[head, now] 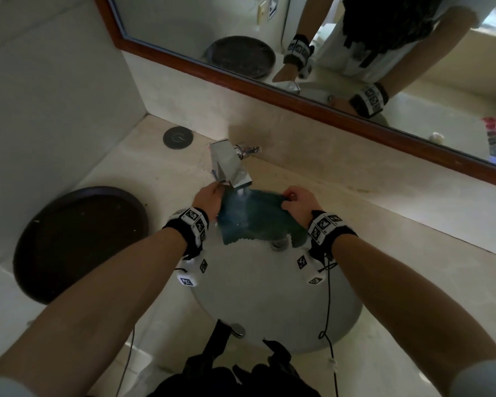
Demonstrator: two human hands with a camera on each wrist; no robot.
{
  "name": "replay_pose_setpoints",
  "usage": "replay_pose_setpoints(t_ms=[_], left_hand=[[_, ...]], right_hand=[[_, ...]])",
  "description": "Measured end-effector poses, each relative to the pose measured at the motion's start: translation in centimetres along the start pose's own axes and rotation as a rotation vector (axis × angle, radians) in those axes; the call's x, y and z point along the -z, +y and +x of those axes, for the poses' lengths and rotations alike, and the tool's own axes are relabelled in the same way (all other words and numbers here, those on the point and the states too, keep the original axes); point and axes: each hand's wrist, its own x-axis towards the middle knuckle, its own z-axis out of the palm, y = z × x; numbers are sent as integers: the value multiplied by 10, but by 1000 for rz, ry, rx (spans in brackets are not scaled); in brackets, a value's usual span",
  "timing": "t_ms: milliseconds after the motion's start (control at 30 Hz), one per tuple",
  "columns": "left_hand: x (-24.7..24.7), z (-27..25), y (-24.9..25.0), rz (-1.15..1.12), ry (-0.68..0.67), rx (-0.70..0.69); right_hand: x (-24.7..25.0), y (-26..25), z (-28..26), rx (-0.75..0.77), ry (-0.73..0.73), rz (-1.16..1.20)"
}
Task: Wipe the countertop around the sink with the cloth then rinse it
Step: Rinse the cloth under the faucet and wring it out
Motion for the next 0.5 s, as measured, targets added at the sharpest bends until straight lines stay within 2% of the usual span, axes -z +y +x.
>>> replay_pose_setpoints(t_ms=[367, 500], left_hand=[[61, -9, -41, 80, 223, 23], [78, -10, -50, 107, 276, 37]], right_hand=[[-42, -48, 15, 27, 33, -136], [-62, -58, 20, 38, 23, -73]])
